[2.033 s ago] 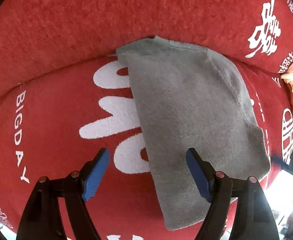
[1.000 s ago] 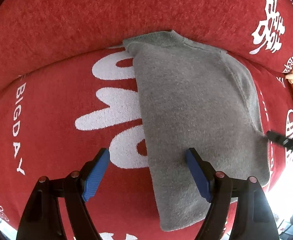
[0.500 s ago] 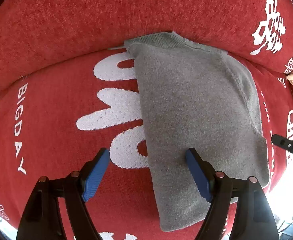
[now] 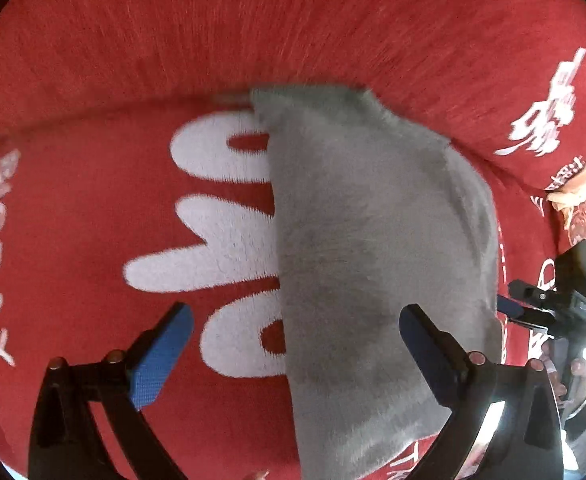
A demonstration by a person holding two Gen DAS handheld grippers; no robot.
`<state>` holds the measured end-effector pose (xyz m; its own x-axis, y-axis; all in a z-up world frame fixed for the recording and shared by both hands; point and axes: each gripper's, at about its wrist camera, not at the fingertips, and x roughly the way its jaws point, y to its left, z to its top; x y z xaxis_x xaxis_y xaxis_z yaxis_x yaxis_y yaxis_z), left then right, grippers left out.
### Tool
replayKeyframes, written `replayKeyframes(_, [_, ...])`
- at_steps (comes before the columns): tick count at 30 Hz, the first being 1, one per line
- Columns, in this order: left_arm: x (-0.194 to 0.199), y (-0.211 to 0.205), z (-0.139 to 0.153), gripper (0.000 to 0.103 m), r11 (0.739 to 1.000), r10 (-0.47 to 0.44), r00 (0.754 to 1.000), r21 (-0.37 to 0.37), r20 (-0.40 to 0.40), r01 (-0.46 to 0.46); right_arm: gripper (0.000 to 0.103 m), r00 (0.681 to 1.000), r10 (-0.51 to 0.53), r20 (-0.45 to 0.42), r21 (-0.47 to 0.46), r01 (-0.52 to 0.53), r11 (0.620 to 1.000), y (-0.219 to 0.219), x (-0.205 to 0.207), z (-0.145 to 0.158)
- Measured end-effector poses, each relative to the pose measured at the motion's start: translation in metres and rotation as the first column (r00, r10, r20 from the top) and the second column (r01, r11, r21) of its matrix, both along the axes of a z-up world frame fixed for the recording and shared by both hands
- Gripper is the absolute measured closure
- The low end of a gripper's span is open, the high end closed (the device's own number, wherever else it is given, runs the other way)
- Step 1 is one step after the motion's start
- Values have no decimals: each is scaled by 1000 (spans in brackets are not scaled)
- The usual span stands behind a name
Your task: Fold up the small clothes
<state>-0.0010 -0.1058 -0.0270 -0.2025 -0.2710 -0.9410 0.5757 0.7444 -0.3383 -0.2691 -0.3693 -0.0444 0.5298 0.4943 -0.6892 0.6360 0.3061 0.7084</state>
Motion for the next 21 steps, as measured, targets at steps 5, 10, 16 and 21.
replayKeyframes(5, [1,-13,-20,0,999,5,994,-42,-113,-9,31,995,69,78,87,-75,993,4,20,-17])
replayKeyframes(10, [-13,-26,-19,14,995,-28,986,-98,-164,12,37,990,86,111,106,-98,990,16,38,-20])
replayKeyframes(16, [-9,-11,0,52,986,-25,990,-168,-142,1,72,991,8,134,133,-26,991,29,32,-6])
replayKeyframes(21, [-6,11,22,53,973,-13,987,-230,-161,-24,72,981,-3,194,145,-26,989,50,30,27])
